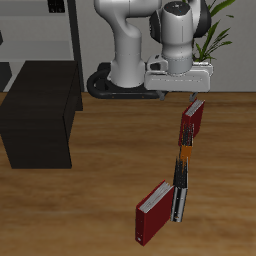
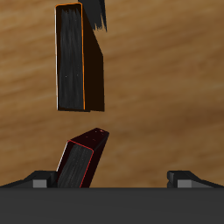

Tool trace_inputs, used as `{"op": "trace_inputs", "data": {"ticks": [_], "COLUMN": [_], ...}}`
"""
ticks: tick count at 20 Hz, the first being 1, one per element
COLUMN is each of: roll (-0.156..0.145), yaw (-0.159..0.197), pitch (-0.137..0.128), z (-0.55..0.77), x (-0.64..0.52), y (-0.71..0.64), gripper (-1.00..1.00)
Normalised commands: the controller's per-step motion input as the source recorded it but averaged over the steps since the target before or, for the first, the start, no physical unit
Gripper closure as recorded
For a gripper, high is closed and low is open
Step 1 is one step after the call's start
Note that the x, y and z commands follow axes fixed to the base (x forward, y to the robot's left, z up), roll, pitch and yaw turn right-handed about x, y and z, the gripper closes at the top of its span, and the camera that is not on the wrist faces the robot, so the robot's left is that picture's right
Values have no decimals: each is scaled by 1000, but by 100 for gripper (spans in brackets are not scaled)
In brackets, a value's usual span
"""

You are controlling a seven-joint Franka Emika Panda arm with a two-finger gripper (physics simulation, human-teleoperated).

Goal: Place the left red book flat on top of the shelf and place the orange book upright on top of the shelf

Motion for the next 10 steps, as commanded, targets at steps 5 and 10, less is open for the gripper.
{"op": "trace_inputs", "data": {"ticks": [5,10], "roll": [-2,17], "yaw": [-26,1], "pitch": [-45,5], "z": [-169,-76], "x": [-187,9], "y": [282,171], "gripper": [-100,-100]}}
